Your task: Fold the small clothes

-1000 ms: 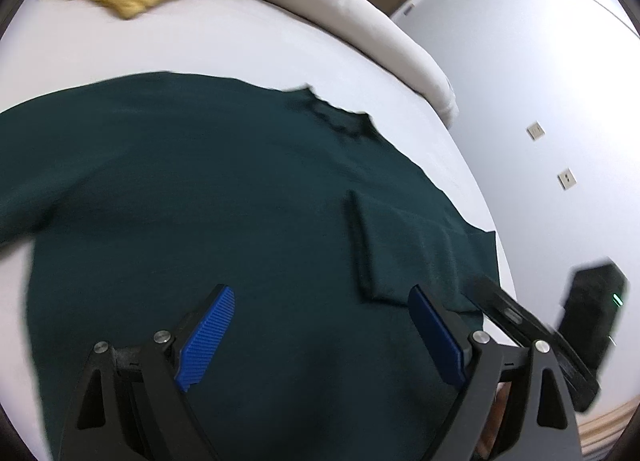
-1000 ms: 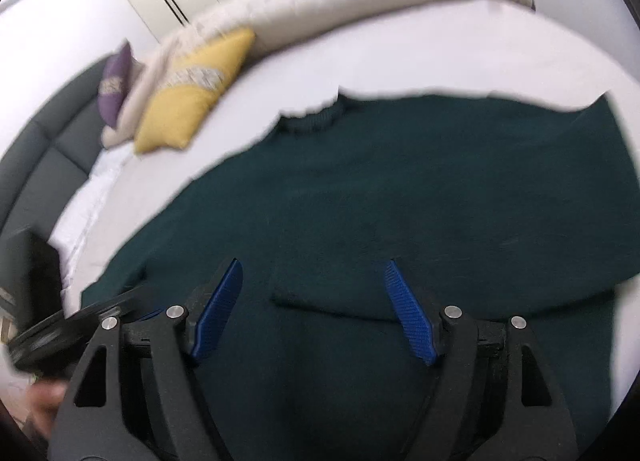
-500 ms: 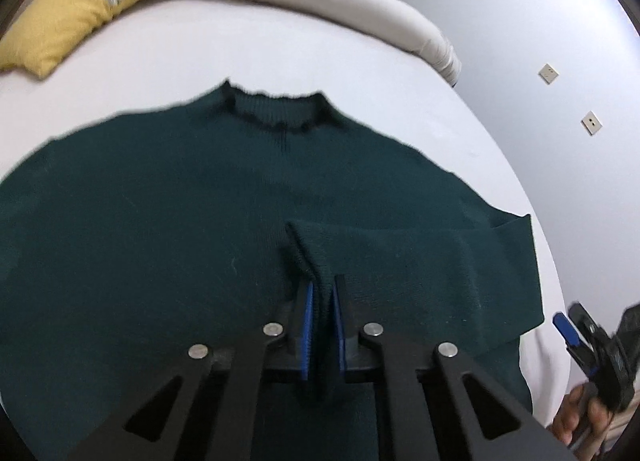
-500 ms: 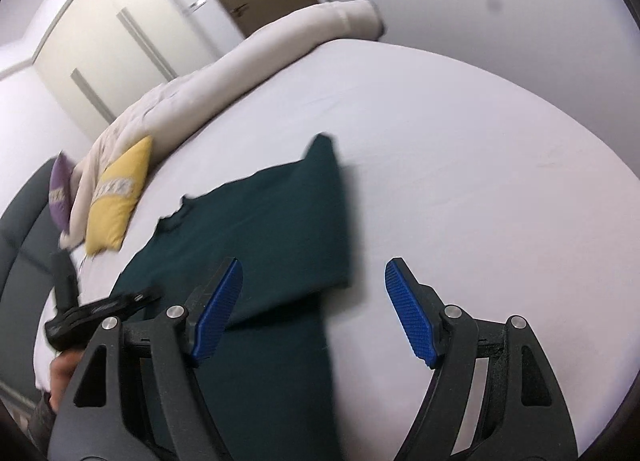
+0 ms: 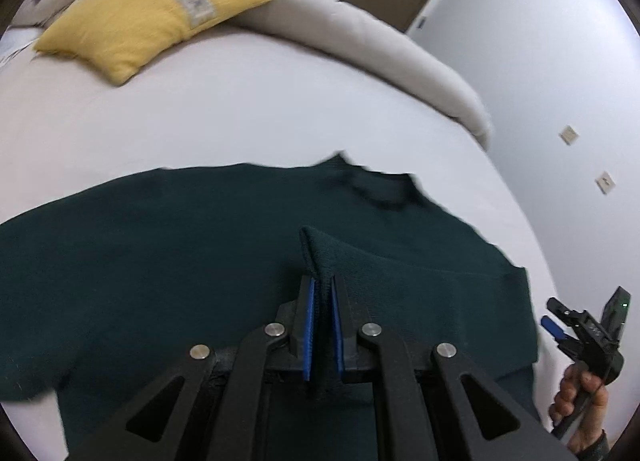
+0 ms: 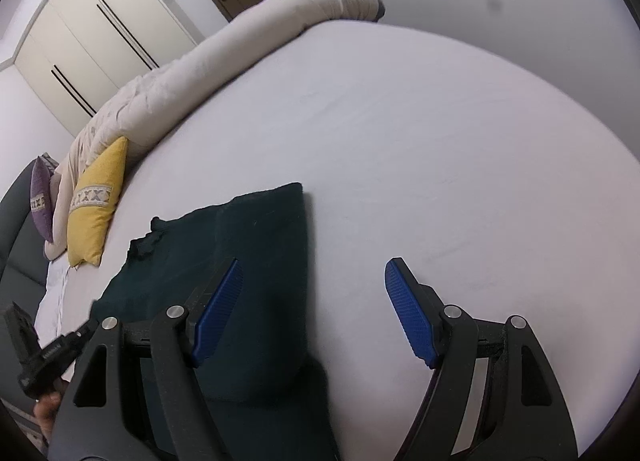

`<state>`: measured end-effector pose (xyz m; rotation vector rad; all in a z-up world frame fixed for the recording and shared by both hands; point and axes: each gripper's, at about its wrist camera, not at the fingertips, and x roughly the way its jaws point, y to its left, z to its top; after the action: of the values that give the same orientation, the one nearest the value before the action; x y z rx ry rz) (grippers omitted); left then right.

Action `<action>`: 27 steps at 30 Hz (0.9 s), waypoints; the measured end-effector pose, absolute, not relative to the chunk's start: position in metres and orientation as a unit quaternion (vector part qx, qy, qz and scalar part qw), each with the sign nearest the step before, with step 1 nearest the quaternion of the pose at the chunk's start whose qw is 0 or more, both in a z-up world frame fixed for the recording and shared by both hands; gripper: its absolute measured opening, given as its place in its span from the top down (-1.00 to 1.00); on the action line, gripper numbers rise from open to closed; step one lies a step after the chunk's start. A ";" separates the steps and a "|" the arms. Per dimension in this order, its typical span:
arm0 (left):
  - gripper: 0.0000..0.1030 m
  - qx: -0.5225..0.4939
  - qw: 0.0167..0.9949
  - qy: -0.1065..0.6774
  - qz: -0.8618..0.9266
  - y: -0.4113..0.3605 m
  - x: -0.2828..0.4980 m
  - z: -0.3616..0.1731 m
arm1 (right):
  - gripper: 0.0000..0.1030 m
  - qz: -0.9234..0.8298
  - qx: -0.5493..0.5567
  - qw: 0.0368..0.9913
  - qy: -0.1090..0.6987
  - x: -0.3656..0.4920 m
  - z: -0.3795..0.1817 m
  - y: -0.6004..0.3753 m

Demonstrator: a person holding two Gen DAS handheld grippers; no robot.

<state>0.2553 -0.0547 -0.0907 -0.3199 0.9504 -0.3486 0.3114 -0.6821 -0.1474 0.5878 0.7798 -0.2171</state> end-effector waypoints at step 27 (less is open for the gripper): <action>0.84 -0.135 0.862 0.459 -0.168 -0.056 0.251 -0.120 | 0.79 -0.107 0.217 0.867 0.436 0.367 -0.168 -0.660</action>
<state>0.2509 -0.0564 -0.1204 -0.2842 0.9635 -0.3525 0.3672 -0.6598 -0.1679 0.4543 0.9135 -0.2231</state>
